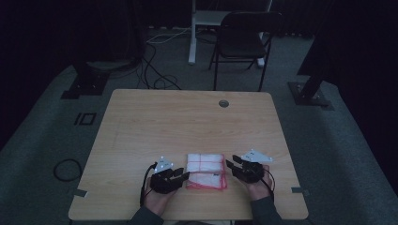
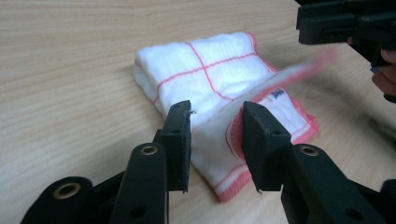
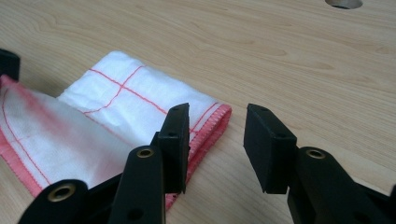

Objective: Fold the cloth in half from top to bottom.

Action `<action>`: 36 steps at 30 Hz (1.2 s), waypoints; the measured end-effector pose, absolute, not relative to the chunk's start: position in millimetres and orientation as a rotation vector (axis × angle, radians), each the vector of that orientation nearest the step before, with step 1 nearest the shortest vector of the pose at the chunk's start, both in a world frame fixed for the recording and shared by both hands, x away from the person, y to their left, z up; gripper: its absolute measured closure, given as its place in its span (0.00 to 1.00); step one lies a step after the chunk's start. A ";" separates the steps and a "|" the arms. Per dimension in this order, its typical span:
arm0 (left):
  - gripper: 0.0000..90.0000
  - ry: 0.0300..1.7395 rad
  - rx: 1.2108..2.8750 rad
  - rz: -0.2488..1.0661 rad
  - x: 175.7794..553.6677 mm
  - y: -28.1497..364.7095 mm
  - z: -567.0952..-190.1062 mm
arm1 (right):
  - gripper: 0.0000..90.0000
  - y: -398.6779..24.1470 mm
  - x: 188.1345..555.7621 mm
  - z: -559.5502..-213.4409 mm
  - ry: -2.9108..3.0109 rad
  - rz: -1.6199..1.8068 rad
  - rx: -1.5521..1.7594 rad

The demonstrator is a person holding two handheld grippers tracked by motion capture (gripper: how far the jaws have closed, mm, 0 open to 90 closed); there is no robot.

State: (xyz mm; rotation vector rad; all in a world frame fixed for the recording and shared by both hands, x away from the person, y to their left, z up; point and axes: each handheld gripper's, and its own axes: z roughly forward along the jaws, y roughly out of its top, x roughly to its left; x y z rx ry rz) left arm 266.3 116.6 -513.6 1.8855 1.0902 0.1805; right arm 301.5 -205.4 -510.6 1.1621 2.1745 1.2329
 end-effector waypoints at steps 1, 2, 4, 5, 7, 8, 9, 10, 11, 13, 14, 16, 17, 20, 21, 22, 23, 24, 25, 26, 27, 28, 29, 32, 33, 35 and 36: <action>0.71 1.090 1.885 0.181 266.3 116.6 -513.6 | 0.68 -205.4 301.5 -510.6 2.174 1.233 1.162; 0.71 1.092 1.887 0.182 261.9 120.1 -514.2 | 0.68 -205.6 301.4 -510.4 2.173 1.232 1.164; 0.71 1.097 1.883 0.196 259.4 123.9 -514.1 | 0.68 -205.8 301.2 -510.6 2.171 1.233 1.167; 0.71 1.100 1.881 0.199 258.8 125.8 -514.0 | 0.68 -205.6 301.1 -510.9 2.173 1.233 1.167; 0.71 1.108 1.872 0.210 258.2 129.7 -514.0 | 0.68 -205.1 300.9 -511.5 2.175 1.232 1.164; 0.71 1.113 1.872 0.213 258.4 131.8 -514.2 | 0.68 -205.1 301.0 -511.8 2.175 1.231 1.165; 0.71 1.118 1.871 0.216 258.9 133.4 -514.7 | 0.68 -205.3 301.2 -512.3 2.174 1.233 1.168; 0.71 1.125 1.871 0.225 259.2 134.7 -515.4 | 0.68 -205.6 301.5 -513.1 2.174 1.235 1.171; 0.71 1.130 1.871 0.228 259.9 136.1 -516.4 | 0.68 -205.8 301.8 -513.9 2.174 1.233 1.176; 0.71 1.133 1.877 0.237 260.5 137.0 -517.8 | 0.68 -206.8 302.6 -516.3 2.175 1.225 1.180; 0.71 1.132 1.880 0.242 260.8 137.4 -518.6 | 0.68 -207.3 302.9 -517.2 2.175 1.224 1.181; 0.71 1.133 1.884 0.255 261.7 138.4 -520.7 | 0.68 -209.1 304.1 -519.7 2.173 1.218 1.191; 0.71 1.138 1.890 0.266 262.1 139.6 -522.0 | 0.68 -210.4 304.9 -520.8 2.173 1.213 1.200; 0.71 1.149 1.895 0.296 263.3 144.5 -525.9 | 0.68 -215.5 307.0 -523.2 2.159 1.195 1.208; 0.71 1.153 1.895 0.311 264.0 146.5 -527.9 | 0.68 -217.3 307.7 -524.1 2.153 1.184 1.209; 0.71 1.160 1.893 0.326 264.9 148.8 -530.4 | 0.68 -219.3 308.4 -525.3 2.147 1.181 1.215; 0.70 1.169 1.895 0.333 266.0 151.0 -533.0 | 0.68 -221.3 309.2 -526.6 2.146 1.181 1.229; 0.70 1.181 1.899 0.339 267.4 153.0 -535.9 | 0.68 -223.0 309.9 -527.8 2.145 1.184 1.240; 0.70 1.188 1.906 0.352 268.4 153.9 -537.7 | 0.68 -224.4 310.3 -528.6 2.142 1.180 1.249; 0.70 1.192 1.909 0.354 269.3 154.6 -538.9 | 0.68 -225.1 310.7 -529.2 2.139 1.180 1.252; 0.70 1.200 1.908 0.354 270.2 155.4 -539.8 | 0.68 -225.4 310.9 -529.6 2.140 1.179 1.253; 0.70 1.200 1.912 0.360 270.5 155.8 -540.2 | 0.68 -225.5 311.2 -530.0 2.140 1.175 1.255; 0.70 1.198 1.918 0.375 270.5 155.6 -540.4 | 0.68 -225.3 311.5 -530.5 2.141 1.173 1.256; 0.70 1.203 1.927 0.395 271.5 155.8 -541.7 | 0.67 -224.7 311.5 -531.1 2.148 1.168 1.251; 0.70 1.206 1.928 0.398 272.0 156.1 -542.1 | 0.67 -224.3 311.1 -531.0 2.151 1.167 1.247; 0.70 1.216 1.928 0.397 273.1 157.1 -542.8 | 0.67 -224.3 311.2 -531.1 2.152 1.168 1.245; 0.70 1.222 1.927 0.400 273.3 157.6 -542.8 | 0.67 -224.5 311.6 -531.2 2.150 1.170 1.251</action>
